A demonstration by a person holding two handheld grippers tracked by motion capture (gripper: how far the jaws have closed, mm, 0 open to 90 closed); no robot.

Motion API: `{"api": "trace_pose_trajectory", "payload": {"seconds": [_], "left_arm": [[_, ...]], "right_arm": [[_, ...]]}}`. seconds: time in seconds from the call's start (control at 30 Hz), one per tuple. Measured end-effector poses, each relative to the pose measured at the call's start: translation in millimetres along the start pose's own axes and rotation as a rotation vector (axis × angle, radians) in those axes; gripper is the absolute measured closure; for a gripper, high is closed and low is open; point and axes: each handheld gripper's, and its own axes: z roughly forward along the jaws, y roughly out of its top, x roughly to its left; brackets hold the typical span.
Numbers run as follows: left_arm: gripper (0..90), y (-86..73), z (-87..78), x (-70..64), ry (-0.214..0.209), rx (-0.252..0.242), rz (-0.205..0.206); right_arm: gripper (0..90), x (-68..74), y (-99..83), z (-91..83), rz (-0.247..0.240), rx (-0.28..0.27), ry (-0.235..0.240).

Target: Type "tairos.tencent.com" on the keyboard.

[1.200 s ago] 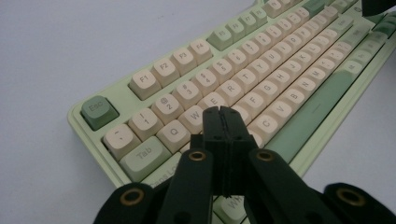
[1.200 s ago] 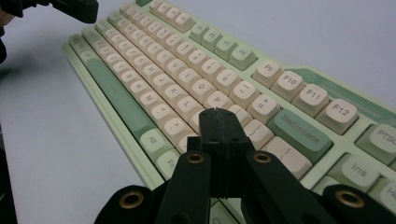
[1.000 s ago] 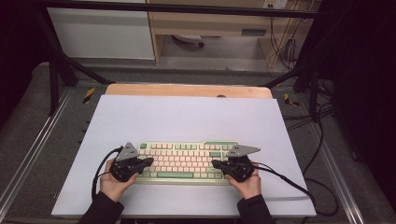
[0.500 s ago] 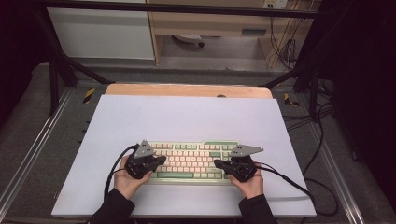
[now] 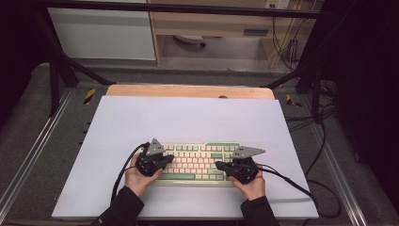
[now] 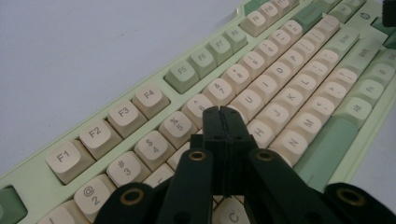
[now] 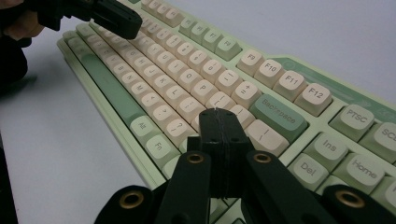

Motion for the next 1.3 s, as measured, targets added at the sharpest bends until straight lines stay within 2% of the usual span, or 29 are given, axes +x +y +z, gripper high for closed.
{"api": "trace_pose_trajectory", "payload": {"seconds": [0.23, 0.43, 0.53, 0.93, 1.3], "left_arm": [[90.0, -0.6, 8.2, 0.3, -0.002, 0.012, 0.001], [90.0, -1.6, 10.0, -2.0, 0.008, 0.029, 0.032], [90.0, -0.5, 6.8, -1.6, 0.003, 0.010, 0.025], [90.0, -1.3, -11.8, -1.1, -0.017, -0.016, 0.029], [90.0, -10.7, -23.9, 12.0, -0.005, -0.035, -0.008]], "right_arm": [[90.0, -0.2, 0.3, -0.9, -0.002, -0.001, -0.001], [90.0, -0.2, 0.4, -1.0, -0.001, -0.004, -0.002], [90.0, -0.4, 0.3, -1.0, -0.003, -0.001, -0.001], [90.0, 0.0, 0.1, -0.6, 0.000, 0.000, 0.001], [90.0, 0.4, -0.2, -0.3, 0.000, -0.002, 0.002]]}}
